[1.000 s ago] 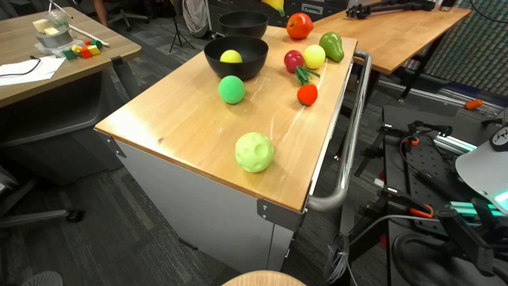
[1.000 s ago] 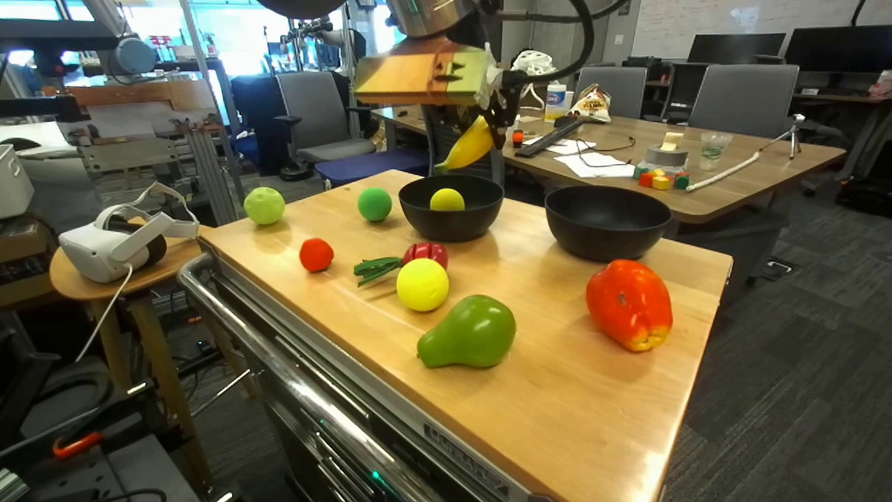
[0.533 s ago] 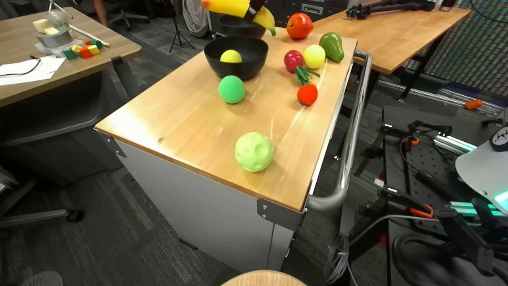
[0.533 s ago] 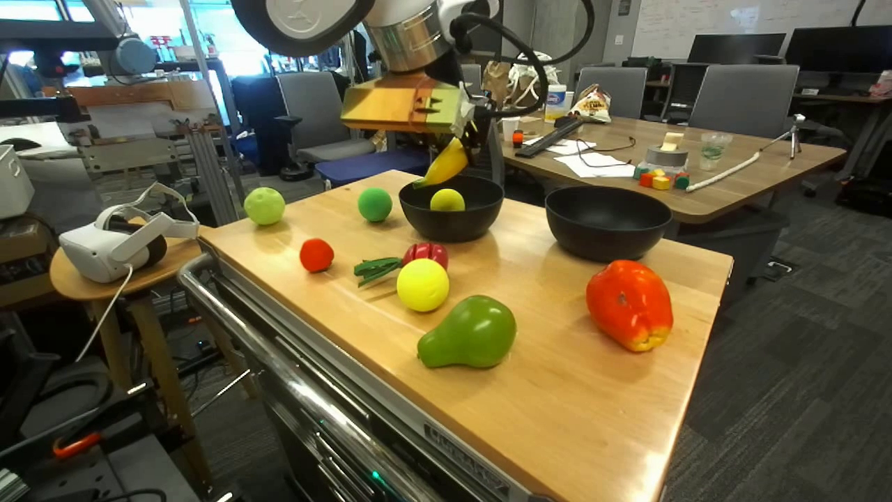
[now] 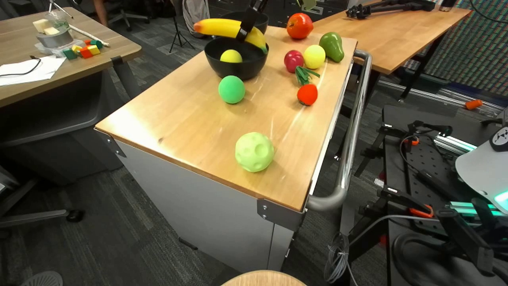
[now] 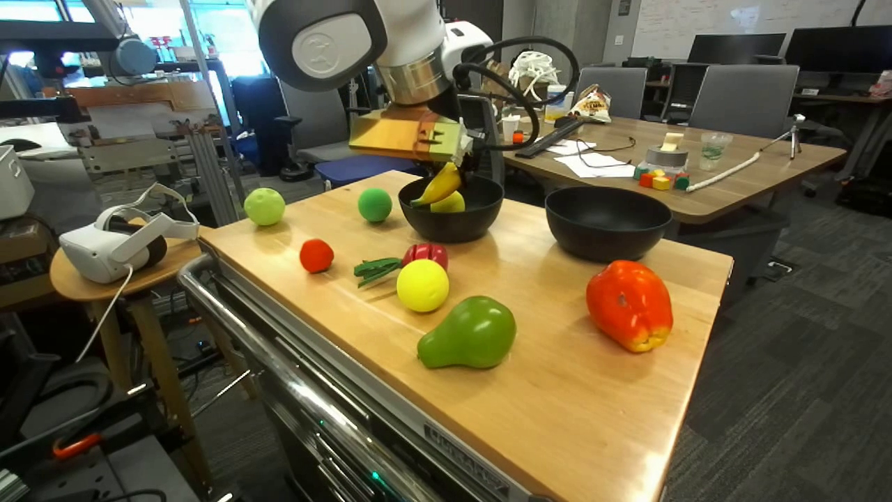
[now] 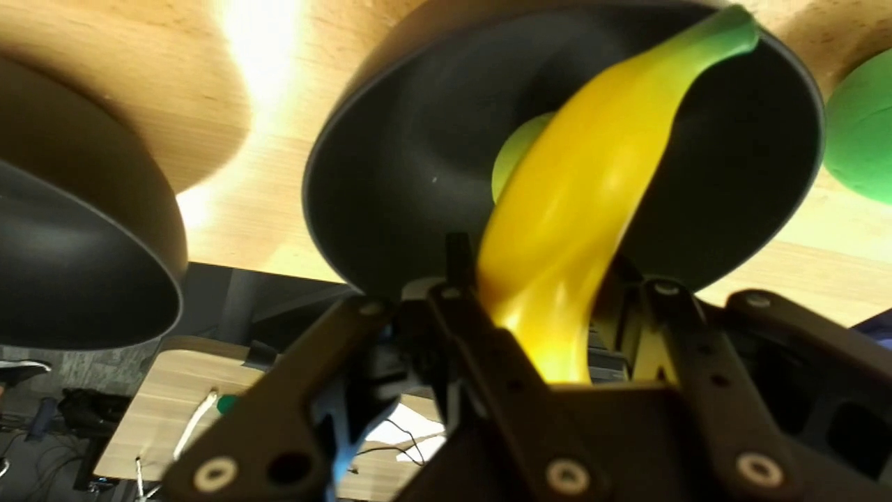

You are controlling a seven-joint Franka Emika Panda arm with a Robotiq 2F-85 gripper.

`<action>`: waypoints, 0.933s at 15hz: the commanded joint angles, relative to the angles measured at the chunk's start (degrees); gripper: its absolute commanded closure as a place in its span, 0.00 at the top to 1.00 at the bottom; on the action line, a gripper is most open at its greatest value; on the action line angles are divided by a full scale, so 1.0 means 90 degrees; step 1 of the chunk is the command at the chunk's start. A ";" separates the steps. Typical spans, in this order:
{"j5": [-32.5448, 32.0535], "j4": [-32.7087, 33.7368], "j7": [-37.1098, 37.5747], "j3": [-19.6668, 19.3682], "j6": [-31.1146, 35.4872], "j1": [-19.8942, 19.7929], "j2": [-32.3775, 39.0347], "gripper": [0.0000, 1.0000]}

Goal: Divide the fruits between the black bowls

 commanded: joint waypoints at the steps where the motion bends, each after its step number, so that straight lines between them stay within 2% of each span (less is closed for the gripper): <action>1: -0.0074 0.0211 -0.0100 0.0014 0.0125 0.0013 0.0115 0.16; 2: -0.0097 0.0215 -0.0089 -0.0001 0.0115 0.0009 0.0088 0.34; 3: -0.0146 0.0215 -0.0087 -0.0017 0.0125 0.0013 0.0062 0.66; 4: -0.0145 0.0220 -0.0118 -0.0009 0.0108 0.0007 0.0017 0.66; 8: 0.0010 0.0255 -0.0297 0.0064 0.0091 -0.0019 -0.0240 0.95; 9: 0.0096 0.0247 -0.0262 0.0088 -0.0054 -0.0021 -0.0389 1.00; 10: 0.0155 0.0212 -0.0248 0.0115 -0.0377 -0.0025 -0.0610 1.00; 12: 0.0782 0.0172 -0.0363 0.0263 -0.1315 -0.0044 -0.1109 1.00; 14: 0.0767 0.0093 -0.0107 0.0236 -0.1912 0.0042 -0.1428 1.00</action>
